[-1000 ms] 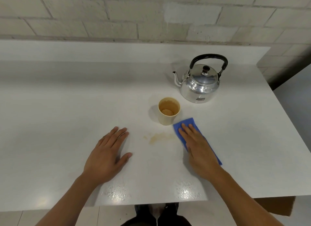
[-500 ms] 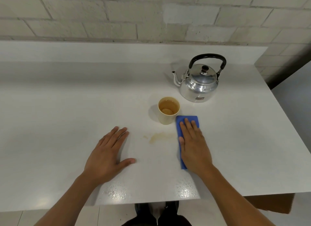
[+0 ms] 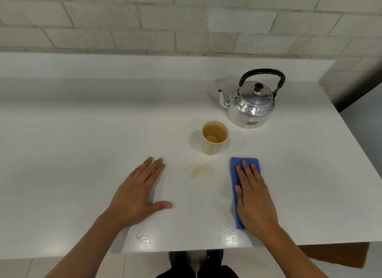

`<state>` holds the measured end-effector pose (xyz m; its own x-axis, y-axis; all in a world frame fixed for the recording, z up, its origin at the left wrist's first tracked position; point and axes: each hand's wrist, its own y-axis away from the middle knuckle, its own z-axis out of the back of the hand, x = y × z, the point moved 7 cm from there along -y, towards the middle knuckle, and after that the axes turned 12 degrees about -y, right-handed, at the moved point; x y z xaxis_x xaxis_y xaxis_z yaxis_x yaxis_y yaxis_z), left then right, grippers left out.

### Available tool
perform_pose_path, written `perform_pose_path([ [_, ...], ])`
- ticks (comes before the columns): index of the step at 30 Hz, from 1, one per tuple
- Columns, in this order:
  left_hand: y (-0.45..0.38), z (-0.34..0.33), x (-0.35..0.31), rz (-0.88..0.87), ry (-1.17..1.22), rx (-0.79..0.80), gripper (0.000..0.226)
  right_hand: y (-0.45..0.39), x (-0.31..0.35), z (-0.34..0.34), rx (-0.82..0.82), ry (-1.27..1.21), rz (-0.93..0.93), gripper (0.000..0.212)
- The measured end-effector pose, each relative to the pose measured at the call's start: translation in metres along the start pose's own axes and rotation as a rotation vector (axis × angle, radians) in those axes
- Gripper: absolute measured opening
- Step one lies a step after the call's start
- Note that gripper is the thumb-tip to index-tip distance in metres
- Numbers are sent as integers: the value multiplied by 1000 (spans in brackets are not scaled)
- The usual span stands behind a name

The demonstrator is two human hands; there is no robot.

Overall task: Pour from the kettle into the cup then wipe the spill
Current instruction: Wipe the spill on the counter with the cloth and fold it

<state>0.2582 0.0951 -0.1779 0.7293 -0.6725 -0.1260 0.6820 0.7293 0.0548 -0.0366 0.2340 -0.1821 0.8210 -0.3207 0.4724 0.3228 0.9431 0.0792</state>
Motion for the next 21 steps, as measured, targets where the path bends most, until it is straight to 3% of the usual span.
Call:
perform_pose_path([
  [9, 0, 0, 3, -21, 20, 4, 114, 19, 107, -57, 122, 15, 223, 57],
  [12, 1, 1, 4, -23, 57, -1, 116, 36, 99, -57, 174, -19, 294, 55],
  [17, 16, 3, 18, 34, 43, -24, 110, 28, 56, -37, 131, 12, 126, 61],
  [21, 24, 2, 26, 64, 11, -23, 108, -2, 80, -44, 150, 23, 175, 60],
])
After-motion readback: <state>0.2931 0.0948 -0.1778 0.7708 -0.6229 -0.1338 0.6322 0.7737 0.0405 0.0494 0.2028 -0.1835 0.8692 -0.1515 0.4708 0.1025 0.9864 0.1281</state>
